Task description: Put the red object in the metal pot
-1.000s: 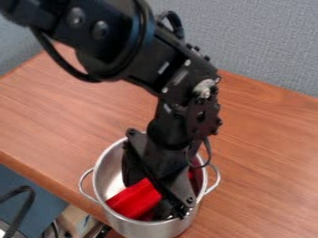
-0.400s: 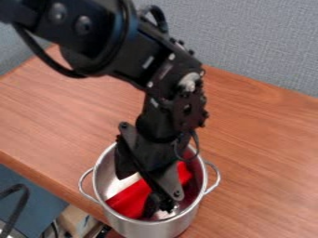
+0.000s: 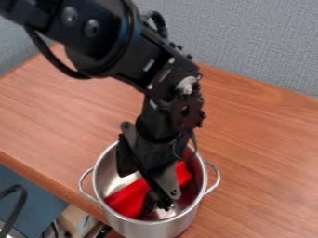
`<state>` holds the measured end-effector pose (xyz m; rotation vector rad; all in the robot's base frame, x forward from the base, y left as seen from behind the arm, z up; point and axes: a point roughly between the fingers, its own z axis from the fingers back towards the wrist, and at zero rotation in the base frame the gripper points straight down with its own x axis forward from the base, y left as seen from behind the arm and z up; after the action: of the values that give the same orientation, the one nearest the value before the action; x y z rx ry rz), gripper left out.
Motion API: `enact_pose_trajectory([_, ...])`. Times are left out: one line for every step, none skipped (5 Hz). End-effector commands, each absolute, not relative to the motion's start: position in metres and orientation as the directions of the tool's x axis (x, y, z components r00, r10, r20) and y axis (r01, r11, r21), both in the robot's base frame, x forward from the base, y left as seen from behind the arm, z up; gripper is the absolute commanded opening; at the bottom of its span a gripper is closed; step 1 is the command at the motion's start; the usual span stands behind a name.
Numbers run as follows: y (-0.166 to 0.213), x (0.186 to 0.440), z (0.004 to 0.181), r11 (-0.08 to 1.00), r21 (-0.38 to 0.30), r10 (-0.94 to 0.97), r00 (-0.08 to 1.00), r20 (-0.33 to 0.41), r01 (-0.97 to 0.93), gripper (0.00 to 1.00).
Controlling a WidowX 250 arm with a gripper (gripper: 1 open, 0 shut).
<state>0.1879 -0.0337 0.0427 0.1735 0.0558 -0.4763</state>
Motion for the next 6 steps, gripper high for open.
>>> enact_pose_trajectory([-0.028, 0.196, 0.047, 0.864, 0.170, -0.469, 0.880, -0.072, 0.474, 1.00])
enact_pose_trajectory([-0.026, 0.199, 0.048, 0.853, 0.173, -0.489, 0.870, -0.068, 0.493, 1.00])
enact_pose_trajectory([-0.025, 0.205, 0.037, 0.838, 0.175, -0.513, 0.856, -0.064, 0.516, 1.00])
enact_pose_trajectory([-0.024, 0.210, 0.028, 0.825, 0.173, -0.535, 0.842, -0.067, 0.538, 1.00])
enact_pose_trajectory([-0.016, 0.218, 0.027, 0.831, 0.171, -0.525, 0.848, -0.071, 0.529, 0.00])
enact_pose_trajectory([-0.005, 0.232, 0.034, 0.847, 0.182, -0.496, 0.866, -0.062, 0.499, 0.00])
